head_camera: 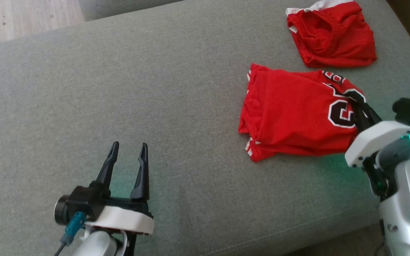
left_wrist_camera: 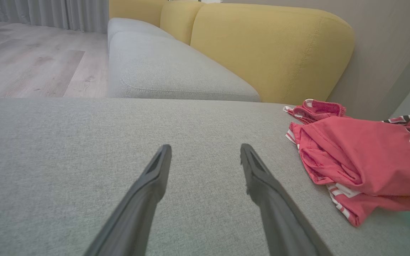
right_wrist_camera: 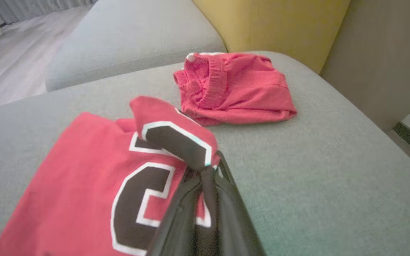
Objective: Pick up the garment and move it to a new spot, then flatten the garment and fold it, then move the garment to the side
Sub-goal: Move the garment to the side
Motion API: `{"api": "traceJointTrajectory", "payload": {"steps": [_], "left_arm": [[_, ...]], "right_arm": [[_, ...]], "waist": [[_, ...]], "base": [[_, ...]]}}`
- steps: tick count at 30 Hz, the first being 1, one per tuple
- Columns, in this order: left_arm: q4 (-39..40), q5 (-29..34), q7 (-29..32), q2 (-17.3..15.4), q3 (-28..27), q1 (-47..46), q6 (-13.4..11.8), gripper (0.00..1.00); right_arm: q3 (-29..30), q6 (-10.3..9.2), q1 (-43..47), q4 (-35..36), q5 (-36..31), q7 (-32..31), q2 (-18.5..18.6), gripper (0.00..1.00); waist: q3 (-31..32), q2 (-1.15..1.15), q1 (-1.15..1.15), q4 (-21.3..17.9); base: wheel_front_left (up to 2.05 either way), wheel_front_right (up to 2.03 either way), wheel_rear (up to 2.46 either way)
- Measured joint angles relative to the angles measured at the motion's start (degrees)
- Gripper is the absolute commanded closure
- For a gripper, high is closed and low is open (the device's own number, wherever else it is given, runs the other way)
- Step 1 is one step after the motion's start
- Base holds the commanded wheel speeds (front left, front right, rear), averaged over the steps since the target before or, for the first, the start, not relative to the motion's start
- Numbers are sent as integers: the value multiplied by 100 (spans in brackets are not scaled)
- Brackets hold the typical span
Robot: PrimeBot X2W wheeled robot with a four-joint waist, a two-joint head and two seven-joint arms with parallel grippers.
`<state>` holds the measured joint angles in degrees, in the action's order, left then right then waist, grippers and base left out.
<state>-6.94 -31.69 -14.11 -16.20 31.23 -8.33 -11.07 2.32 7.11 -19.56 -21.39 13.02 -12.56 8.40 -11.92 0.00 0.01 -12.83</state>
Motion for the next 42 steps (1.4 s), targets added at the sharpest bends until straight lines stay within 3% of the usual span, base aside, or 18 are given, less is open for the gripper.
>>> {"api": "traceJointTrajectory", "payload": {"steps": [8,19,30,38,39,40,42], "left_arm": [[-32,43,43,-3,24,-31,5,0],[-43,43,41,1,25,-88,7,0],[14,60,41,-7,49,-180,32,0],[208,202,51,-13,146,-459,46,0],[214,202,51,-12,151,-471,46,0],[214,202,51,-13,162,-478,44,0],[213,203,52,-12,182,-485,42,0]], "right_arm": [[-212,0,-785,-129,-1,46,112,100],[78,0,-2242,-1418,-153,-7,510,100],[1132,0,-3113,-2238,-804,63,1152,100],[1960,0,-3558,-2574,-1892,63,1929,100],[2050,0,-3598,-2602,-2061,97,1952,39],[2141,0,-3627,-2637,-2219,137,1952,0],[2339,0,-3628,-2668,-2540,259,1915,0]], "waist": [[-4,0,-1,174],[-100,0,-1,778],[-539,0,0,1355],[-1031,0,0,1640],[-1082,0,0,1657],[-1125,0,1,1671],[-1187,0,1,1692]], "base": [[0,0,0],[0,0,0],[0,0,0],[0,0,0],[0,0,0],[0,0,0],[0,0,0]]}}
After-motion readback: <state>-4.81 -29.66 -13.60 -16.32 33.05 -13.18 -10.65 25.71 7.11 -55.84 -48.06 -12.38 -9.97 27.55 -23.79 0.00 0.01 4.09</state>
